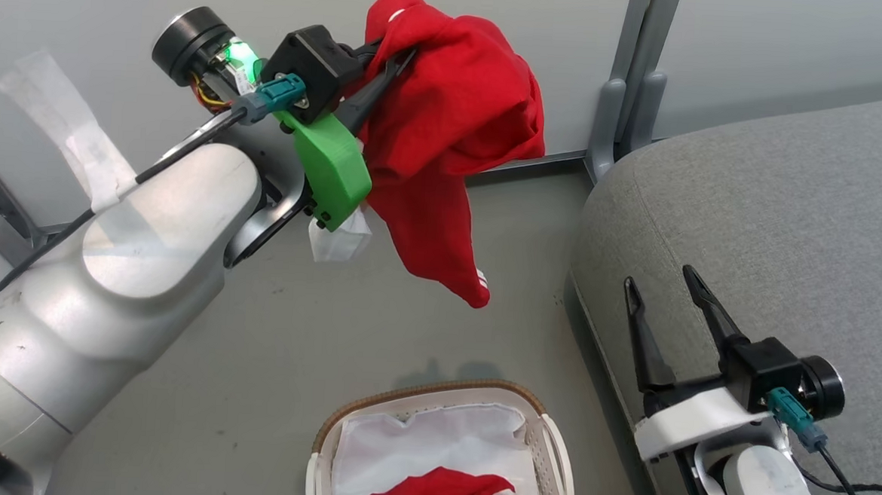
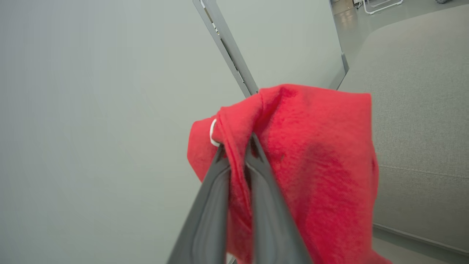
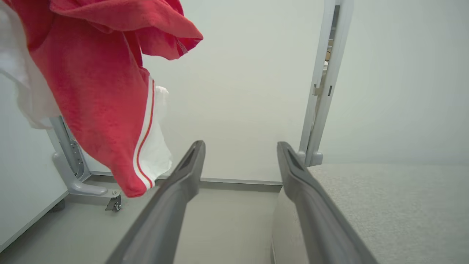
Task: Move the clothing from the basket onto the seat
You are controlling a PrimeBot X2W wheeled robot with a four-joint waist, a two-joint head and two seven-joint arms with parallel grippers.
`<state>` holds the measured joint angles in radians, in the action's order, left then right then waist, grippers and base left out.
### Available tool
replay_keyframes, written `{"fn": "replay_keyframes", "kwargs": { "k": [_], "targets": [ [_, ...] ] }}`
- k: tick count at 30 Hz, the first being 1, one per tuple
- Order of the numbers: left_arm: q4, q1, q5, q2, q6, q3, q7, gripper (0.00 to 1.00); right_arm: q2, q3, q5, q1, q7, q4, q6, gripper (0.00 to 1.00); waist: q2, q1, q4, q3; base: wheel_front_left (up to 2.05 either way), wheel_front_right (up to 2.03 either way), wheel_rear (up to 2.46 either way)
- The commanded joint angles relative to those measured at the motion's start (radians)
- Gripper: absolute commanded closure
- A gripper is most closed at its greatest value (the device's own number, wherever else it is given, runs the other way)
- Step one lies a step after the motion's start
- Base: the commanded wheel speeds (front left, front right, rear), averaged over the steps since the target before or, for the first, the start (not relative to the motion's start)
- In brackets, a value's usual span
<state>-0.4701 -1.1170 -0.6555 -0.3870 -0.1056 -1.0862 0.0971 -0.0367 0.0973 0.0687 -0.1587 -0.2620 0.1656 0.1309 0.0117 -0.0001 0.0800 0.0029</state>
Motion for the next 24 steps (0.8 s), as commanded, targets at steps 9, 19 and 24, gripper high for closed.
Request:
{"fn": "replay_keyframes", "kwargs": {
  "k": [9,19,24],
  "targets": [
    [0.065,-0.023,-0.007,0.012,0.016,-0.006,-0.02,1.0,-0.001,0.113,-0.068,-0.149,-0.005,-0.009,0.0,0.0,-0.0117,0.0001,-0.004,0.003,0.0,0.0,0.0],
    [0.117,-0.021,-0.007,0.02,0.021,-0.026,-0.037,1.0,-0.001,0.159,-0.169,-0.317,-0.004,0.094,0.0,0.0,-0.0117,0.0001,-0.025,0.016,0.0,0.0,0.0],
    [0.126,-0.002,-0.01,0.014,0.024,-0.035,-0.044,1.0,-0.001,0.147,-0.187,-0.355,-0.004,0.056,0.0,0.0,-0.0117,0.0001,-0.032,0.022,0.0,0.0,0.0]
  ]
}}
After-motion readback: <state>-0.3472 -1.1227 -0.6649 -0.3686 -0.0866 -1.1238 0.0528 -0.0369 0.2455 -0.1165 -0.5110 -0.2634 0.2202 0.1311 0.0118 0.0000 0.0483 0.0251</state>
